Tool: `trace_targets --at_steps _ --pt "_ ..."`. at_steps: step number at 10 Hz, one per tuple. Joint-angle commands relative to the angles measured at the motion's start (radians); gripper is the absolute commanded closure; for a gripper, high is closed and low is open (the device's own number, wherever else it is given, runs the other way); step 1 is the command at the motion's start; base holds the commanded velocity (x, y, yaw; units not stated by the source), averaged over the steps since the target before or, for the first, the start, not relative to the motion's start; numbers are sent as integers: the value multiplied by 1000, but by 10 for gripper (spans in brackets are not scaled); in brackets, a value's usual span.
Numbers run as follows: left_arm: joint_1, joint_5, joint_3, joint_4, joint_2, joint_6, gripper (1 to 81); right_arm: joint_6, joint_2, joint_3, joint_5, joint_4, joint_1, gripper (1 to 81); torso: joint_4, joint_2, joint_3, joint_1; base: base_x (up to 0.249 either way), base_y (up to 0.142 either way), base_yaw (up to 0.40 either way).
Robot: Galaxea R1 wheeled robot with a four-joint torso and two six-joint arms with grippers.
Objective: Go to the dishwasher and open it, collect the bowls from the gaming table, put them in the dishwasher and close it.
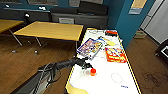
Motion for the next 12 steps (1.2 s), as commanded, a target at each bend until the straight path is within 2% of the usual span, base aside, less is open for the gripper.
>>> trace_targets --at_steps 1,5,6,7,8,9,12 --pt "-164 47 -29 2 60 -9 10 1 -48 17 -53 -42 7 811 0 0 0 0 0 0 0" --pt "-135 45 -61 32 85 -9 10 1 -36 11 -54 -43 15 811 0 0 0 0 0 0 0" --pt "-130 45 -82 32 94 -17 10 -1 -31 9 -54 -43 16 811 0 0 0 0 0 0 0" --pt "-130 45 -96 34 97 -59 10 -1 -29 11 -54 -43 20 811 0 0 0 0 0 0 0" --pt "-129 45 -104 48 99 -81 10 -1 -29 12 -54 -43 21 811 0 0 0 0 0 0 0" --pt "-124 47 -109 68 102 -91 10 -1 -28 12 -65 -43 26 811 0 0 0 0 0 0 0" --pt "-94 48 -115 103 104 -96 10 -1 -20 9 -83 -42 39 811 0 0 0 0 0 0 0"
